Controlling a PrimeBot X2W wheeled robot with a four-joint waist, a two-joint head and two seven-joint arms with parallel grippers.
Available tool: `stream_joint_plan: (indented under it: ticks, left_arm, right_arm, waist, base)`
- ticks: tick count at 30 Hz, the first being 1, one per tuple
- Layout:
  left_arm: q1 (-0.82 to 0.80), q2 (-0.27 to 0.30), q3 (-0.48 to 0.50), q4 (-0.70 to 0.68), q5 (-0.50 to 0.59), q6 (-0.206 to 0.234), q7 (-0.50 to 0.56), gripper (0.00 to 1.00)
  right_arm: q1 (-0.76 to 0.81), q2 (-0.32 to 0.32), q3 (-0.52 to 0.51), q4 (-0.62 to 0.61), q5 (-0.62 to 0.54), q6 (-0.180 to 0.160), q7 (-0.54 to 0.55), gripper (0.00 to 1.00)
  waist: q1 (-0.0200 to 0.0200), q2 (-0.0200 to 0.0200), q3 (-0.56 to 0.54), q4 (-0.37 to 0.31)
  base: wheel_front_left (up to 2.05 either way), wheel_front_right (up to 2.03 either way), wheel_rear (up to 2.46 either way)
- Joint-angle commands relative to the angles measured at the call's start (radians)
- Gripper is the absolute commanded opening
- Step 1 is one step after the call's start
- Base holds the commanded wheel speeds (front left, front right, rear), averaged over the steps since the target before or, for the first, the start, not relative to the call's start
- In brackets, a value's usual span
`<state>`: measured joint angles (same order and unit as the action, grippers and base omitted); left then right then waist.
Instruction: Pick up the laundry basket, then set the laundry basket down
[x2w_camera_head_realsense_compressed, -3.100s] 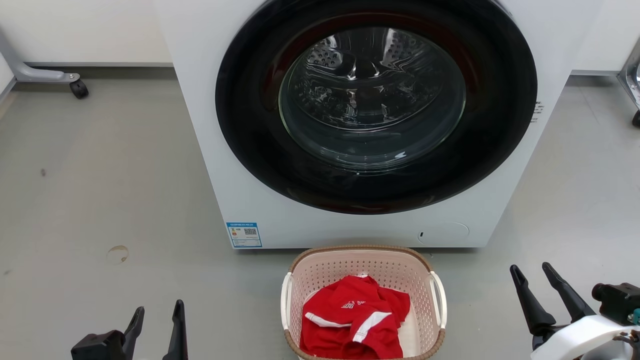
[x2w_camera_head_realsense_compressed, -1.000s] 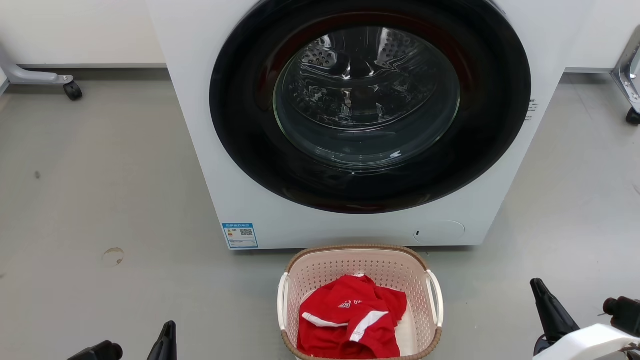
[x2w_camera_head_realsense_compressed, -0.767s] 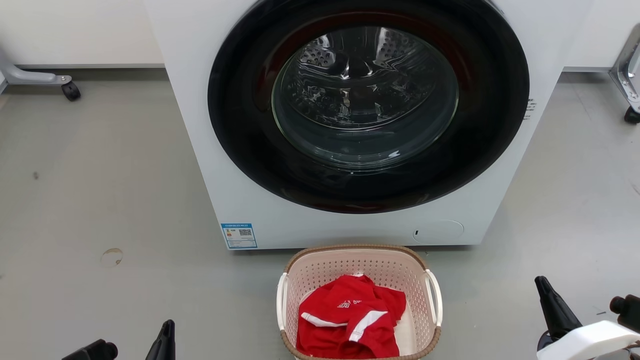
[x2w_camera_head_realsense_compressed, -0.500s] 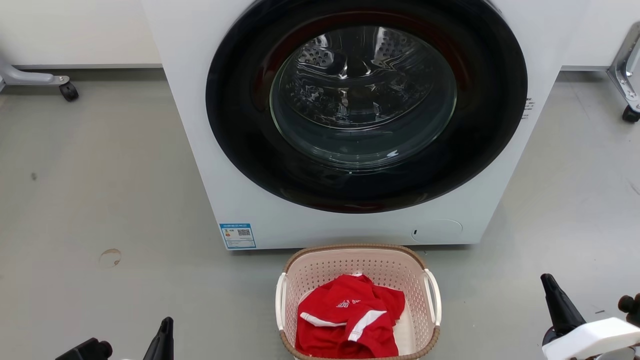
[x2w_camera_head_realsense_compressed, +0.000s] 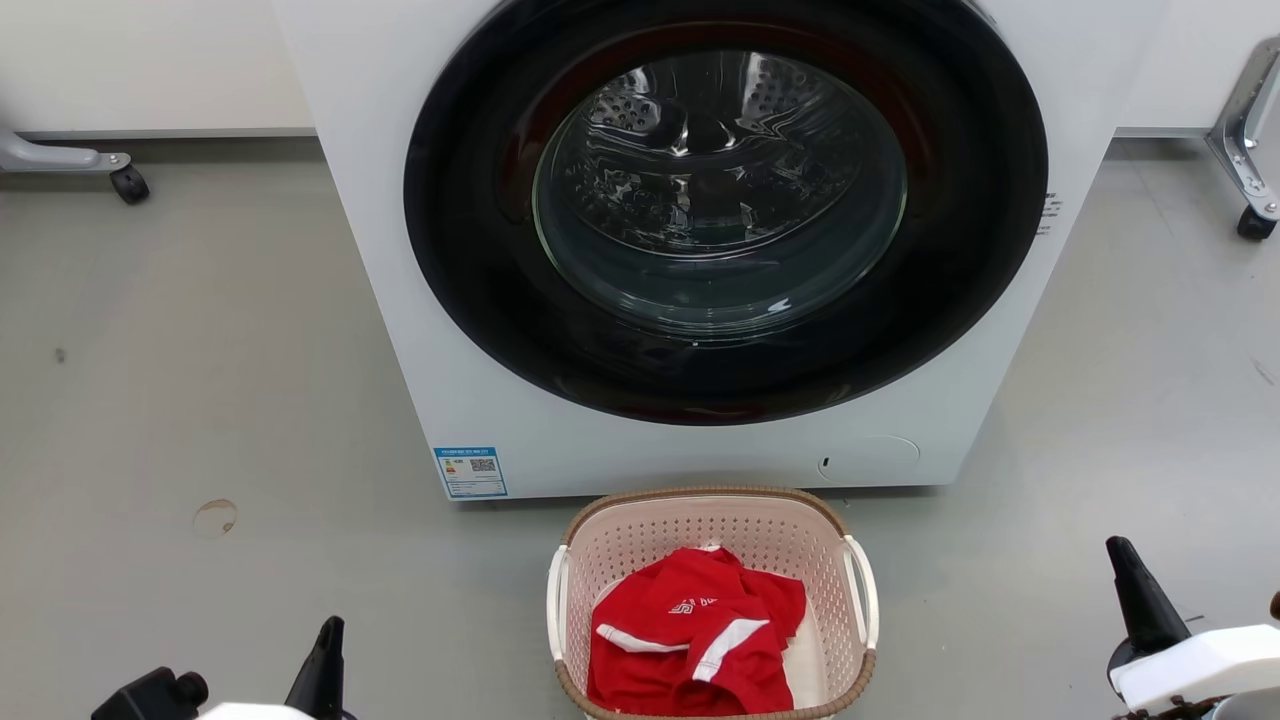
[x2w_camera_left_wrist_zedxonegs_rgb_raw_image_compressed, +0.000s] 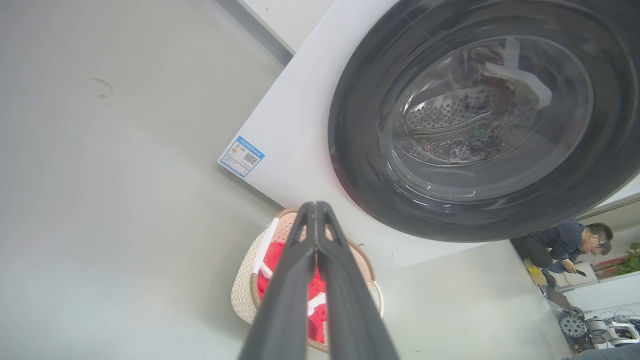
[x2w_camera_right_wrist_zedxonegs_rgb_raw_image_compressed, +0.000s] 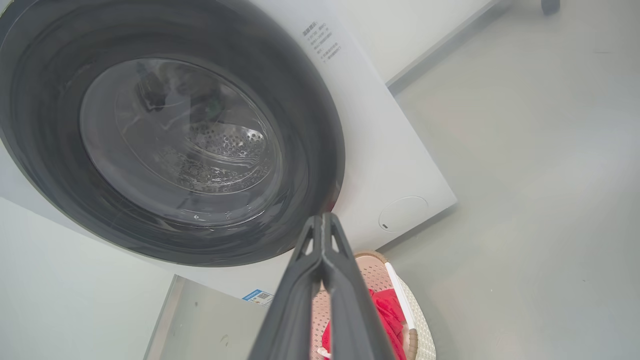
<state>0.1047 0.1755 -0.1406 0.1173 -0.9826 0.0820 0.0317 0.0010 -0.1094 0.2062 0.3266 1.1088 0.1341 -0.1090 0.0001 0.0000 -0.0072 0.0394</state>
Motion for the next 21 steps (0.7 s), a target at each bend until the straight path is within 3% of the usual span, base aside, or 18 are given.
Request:
stream_joint_plan:
  ticks: [1, 21]
  left_arm:
    - [-0.06, 0.004, 0.03, -0.018, -0.027, -0.015, 0.001, 0.0]
    - [-0.101, -0.028, 0.088, 0.022, -0.193, -0.069, 0.02, 0.0]
  right_arm:
    - [-0.06, -0.019, -0.013, -0.03, 0.021, -0.002, 0.011, 0.0]
    - [-0.073, -0.001, -0.092, -0.044, 0.154, -0.002, 0.065, 0.0]
  waist:
    - [0.0, 0.0, 0.0, -0.001]
    - [0.0, 0.0, 0.003, -0.011]
  base:
    - [0.0, 0.0, 0.0]
    - [0.0, 0.0, 0.0]
